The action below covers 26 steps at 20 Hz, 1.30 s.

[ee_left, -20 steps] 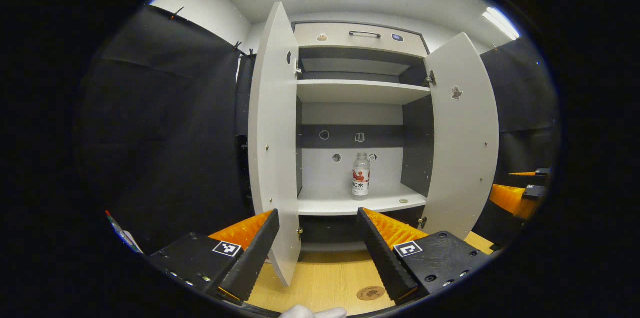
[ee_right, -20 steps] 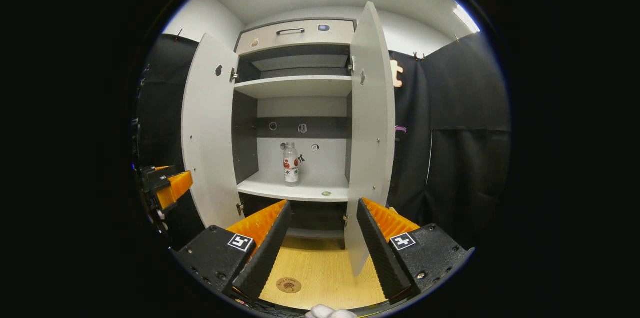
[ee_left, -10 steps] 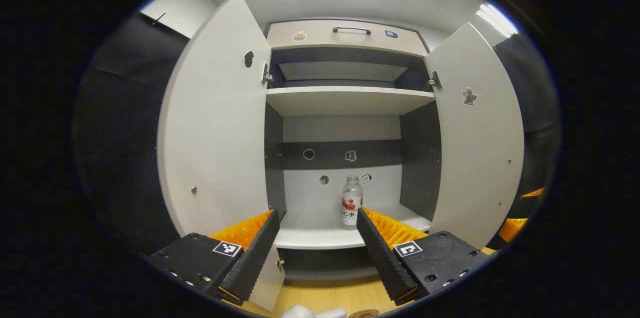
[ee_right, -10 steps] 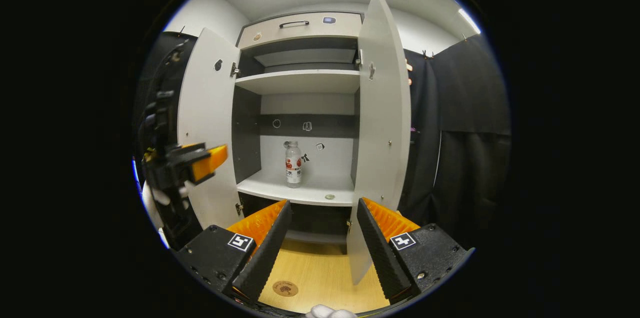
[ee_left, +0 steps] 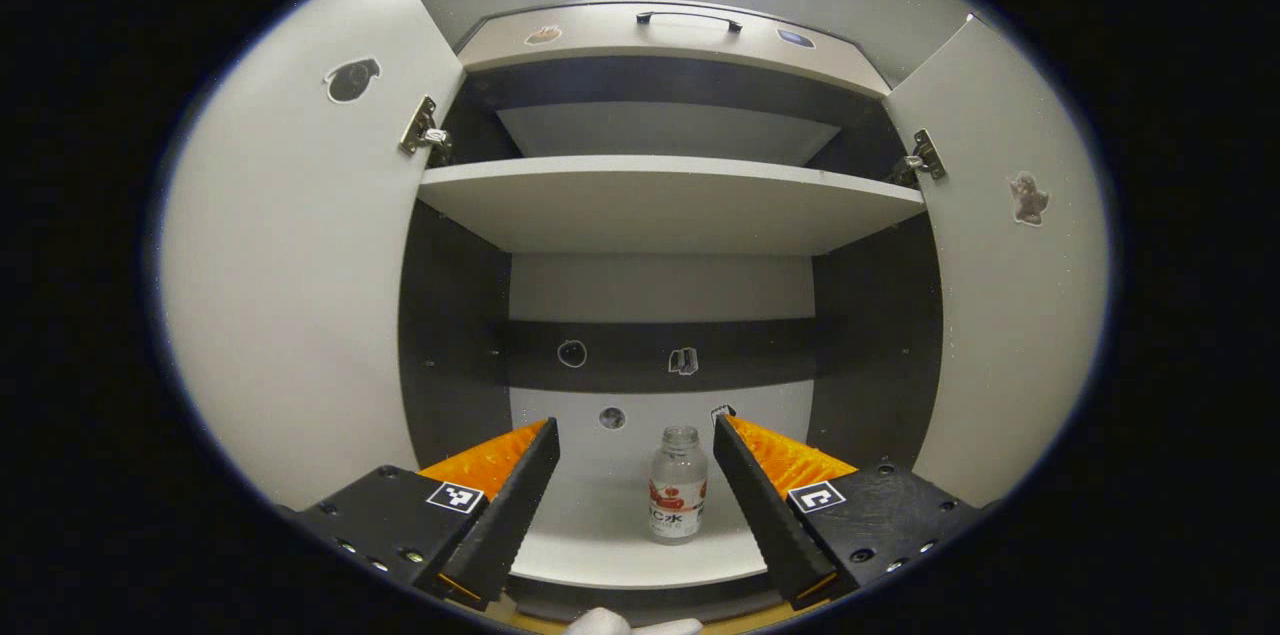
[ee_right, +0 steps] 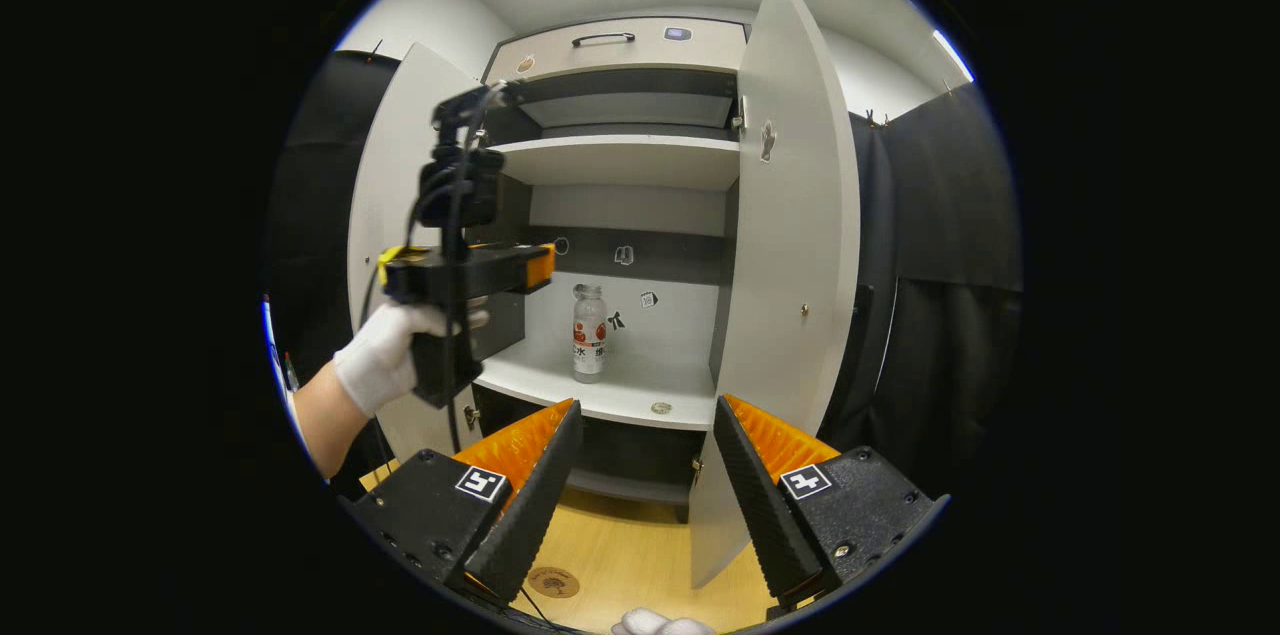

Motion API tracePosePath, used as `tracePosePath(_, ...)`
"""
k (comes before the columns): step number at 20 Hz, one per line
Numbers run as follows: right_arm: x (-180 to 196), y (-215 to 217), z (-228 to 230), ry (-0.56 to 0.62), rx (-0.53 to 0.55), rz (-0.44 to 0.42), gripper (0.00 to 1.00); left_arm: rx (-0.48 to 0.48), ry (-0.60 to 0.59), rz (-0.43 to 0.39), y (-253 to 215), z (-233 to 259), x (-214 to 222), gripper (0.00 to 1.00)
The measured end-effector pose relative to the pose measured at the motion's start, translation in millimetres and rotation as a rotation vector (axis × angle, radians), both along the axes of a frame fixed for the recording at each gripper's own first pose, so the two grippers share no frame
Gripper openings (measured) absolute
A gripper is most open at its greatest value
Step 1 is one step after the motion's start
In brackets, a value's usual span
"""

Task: Grasp the bottle in the cabinet with the left hand and place it on the coaster, then close the right door with the right hand and the left door with the left hand.

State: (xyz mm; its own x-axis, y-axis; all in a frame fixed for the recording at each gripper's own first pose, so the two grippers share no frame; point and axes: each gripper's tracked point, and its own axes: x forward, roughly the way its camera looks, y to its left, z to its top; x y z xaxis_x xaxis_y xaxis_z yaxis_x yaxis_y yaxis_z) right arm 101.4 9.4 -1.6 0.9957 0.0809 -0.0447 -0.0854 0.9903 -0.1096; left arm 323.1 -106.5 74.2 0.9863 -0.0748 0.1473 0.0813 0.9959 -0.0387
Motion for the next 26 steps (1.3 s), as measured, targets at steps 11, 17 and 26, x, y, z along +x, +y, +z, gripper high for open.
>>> tracePosePath(11,14,-7,-8,0.038,-0.034,0.021,0.82,0.022,0.086,-0.009,-34,-58,129,0.95)
tracePosePath(17,20,-10,-9,0.045,-0.034,0.024,0.82,0.075,0.129,0.008,-60,-101,166,0.94)
tracePosePath(26,19,-22,-18,0.062,-0.011,0.004,0.82,0.044,0.170,0.025,-50,-118,176,0.78)
